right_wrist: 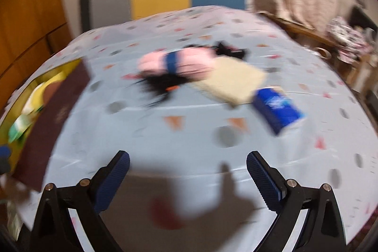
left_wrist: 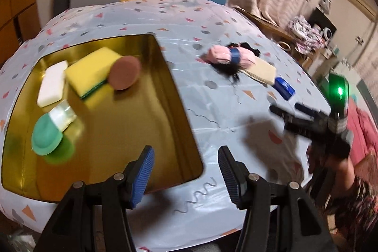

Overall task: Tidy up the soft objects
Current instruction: 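Move the right tool to the blue tissue pack and grasp it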

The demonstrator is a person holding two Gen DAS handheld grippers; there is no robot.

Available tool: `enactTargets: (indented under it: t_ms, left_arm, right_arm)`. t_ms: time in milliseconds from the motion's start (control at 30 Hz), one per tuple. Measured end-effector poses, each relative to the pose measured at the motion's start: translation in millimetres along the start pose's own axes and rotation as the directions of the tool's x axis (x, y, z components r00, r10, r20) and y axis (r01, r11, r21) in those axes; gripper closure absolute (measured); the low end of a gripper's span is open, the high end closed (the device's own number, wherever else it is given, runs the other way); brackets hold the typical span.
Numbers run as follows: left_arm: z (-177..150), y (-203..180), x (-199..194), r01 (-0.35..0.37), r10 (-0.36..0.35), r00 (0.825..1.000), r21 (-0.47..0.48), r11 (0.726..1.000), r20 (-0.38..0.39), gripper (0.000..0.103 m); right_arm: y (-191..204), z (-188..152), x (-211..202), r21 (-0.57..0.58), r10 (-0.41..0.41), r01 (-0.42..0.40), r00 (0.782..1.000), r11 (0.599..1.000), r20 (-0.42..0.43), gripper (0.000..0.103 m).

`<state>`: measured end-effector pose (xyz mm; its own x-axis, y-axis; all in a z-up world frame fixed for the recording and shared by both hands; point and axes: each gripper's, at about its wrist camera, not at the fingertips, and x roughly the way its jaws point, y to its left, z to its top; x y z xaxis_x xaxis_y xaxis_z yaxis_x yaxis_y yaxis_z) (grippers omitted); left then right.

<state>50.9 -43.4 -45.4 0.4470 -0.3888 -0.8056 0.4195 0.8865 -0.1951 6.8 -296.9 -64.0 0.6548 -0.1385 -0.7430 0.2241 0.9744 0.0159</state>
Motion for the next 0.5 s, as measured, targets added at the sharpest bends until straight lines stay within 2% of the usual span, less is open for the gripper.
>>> enactTargets:
  t_ms: [133,267,367,500]
  left_arm:
    - [1.5,-15.0,-0.9,0.030,-0.030,1.000,0.039,0.999,0.007,0.046]
    - [4.4,-23.2,1.9,0.030,-0.030,1.000,0.051,0.998,-0.003,0.047]
    - [5.6,-27.7,5.3,0.033,-0.032,0.999,0.050,0.998,-0.017,0.047]
    - [6.0,-32.6,9.5,0.023,-0.021,0.999,0.064,0.998,-0.035,0.046]
  right_arm:
    - [-46.5,25.3,1.9,0.063,-0.103,0.100,0.994,0.993,0.042,0.003]
    - [-81.8,52.0,14.7,0.069,-0.183,0.179,0.981,0.981,0.057,0.003]
    - [-97.6,64.9,36.7,0.061,-0.156,0.154,0.988,0.986,0.015,0.006]
    - [-99.2,67.1,59.0,0.030,-0.150,0.150,0.989,0.988,-0.019,0.013]
